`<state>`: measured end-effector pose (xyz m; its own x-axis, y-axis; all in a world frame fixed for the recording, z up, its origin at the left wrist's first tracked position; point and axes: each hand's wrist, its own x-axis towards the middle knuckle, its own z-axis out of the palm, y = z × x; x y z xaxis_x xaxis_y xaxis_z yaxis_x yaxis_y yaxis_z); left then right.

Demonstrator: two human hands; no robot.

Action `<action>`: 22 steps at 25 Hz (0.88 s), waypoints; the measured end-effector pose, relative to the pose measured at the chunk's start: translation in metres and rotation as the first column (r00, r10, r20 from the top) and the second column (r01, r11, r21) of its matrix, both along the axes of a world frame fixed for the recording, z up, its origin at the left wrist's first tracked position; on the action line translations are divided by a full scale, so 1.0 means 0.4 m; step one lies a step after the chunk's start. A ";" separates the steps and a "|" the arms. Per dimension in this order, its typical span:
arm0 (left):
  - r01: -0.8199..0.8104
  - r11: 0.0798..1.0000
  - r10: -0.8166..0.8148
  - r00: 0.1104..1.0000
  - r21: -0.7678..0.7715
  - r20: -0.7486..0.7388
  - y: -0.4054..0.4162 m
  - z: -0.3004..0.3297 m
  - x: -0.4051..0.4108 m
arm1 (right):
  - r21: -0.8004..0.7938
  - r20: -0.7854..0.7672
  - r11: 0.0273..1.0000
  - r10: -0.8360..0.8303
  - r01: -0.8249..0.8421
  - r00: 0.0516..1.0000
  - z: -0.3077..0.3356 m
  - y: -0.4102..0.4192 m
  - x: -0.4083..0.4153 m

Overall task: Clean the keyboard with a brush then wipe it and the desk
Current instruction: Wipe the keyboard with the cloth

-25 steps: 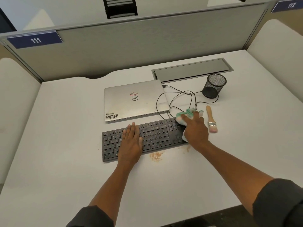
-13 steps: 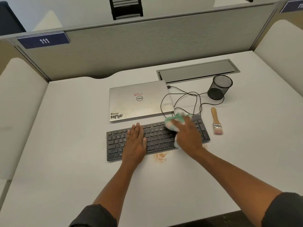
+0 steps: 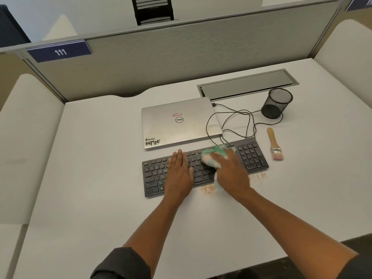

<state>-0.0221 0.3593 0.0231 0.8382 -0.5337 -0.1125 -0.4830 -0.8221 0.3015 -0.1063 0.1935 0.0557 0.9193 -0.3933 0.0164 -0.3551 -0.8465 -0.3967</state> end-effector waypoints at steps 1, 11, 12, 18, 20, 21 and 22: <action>0.016 1.000 -0.016 1.000 0.009 -0.005 0.001 0.004 0.003 | -0.034 -0.003 0.995 -0.093 0.093 0.996 0.000 -0.009 0.003; 0.180 0.983 -0.180 0.984 0.039 -0.013 0.038 0.014 0.039 | 0.003 0.020 0.997 -0.072 0.072 0.997 -0.009 0.093 0.020; 0.187 0.982 -0.187 0.982 0.029 -0.004 0.044 0.011 0.038 | -0.016 0.029 0.992 -0.126 0.127 0.992 -0.006 0.077 0.021; 0.211 0.978 -0.211 0.977 0.005 0.023 0.057 0.000 0.033 | -0.042 -0.048 0.980 -0.196 0.194 0.979 -0.012 0.094 0.021; 0.218 0.976 -0.218 0.976 -0.010 0.006 0.057 -0.003 0.036 | 0.014 -0.035 0.996 -0.083 0.083 0.996 -0.024 0.133 0.018; 0.223 0.974 -0.223 0.975 -0.026 -0.009 0.058 -0.004 0.039 | 0.057 -0.015 0.997 -0.043 0.044 0.999 -0.029 0.146 0.011; 0.230 0.972 -0.232 0.973 -0.044 -0.025 0.060 -0.004 0.044 | 0.100 0.005 0.995 -0.021 0.020 1.000 -0.031 0.151 0.001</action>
